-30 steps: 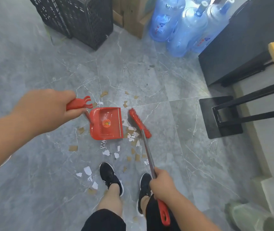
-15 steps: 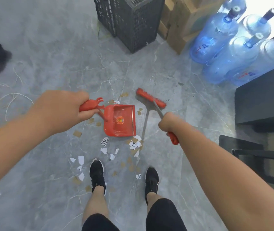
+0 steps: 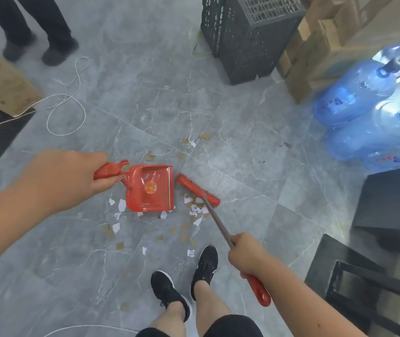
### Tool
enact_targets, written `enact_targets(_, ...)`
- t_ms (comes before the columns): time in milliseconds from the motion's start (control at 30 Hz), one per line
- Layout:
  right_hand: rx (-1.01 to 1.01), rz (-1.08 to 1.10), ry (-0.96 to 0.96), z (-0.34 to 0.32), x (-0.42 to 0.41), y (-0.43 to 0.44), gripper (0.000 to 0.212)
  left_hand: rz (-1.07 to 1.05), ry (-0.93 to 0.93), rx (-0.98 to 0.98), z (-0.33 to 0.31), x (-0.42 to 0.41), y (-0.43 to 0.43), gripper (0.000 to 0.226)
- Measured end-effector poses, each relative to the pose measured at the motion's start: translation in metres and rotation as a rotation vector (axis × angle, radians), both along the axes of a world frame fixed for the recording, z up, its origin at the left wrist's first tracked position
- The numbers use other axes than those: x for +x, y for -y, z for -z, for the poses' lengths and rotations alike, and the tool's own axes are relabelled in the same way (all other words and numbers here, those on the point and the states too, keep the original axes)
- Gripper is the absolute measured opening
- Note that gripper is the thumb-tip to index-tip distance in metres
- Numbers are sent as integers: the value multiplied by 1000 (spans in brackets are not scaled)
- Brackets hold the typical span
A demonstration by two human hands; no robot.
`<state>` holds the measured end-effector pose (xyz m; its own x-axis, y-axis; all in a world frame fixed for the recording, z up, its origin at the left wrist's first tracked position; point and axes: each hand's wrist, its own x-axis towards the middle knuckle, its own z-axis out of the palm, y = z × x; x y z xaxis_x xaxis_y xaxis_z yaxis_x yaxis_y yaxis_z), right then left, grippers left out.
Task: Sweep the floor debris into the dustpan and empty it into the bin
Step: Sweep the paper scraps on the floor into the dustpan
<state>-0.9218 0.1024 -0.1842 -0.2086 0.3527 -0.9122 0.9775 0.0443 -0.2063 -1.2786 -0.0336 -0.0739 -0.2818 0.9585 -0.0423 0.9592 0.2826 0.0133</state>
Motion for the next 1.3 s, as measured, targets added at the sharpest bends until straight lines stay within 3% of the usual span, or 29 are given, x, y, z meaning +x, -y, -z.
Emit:
enact_targets(133,109,-22,-34,-14,-20,-17,28,-81,-18,17,5,-8,44,68)
enact_targets(267,283,-141,-31,19,-99,-46,22,-218,5,1,16,-6,74,67)
enact_targets(500,365,-270,84,87,-213,-74,27,-348,65,-119,60,6,95,44)
enact_targets(700,333,-291,65,115,-165,-7,25,-381,128,20,70,9,138,45)
enact_targets(867,130,-379,37,65,-77,81,44,-360,109,94,54,14,194,50)
enact_targets(1033,86,-326,10,17,-34,128,60,-494,112,50,36,20,240,53)
enact_targets(1167,147,-306,-28,-5,-49,121,53,-613,191,18,21,20,265,47)
enact_targets(1300,295,-461,-95,19,-139,90,40,-633,130,23,14,24,284,47)
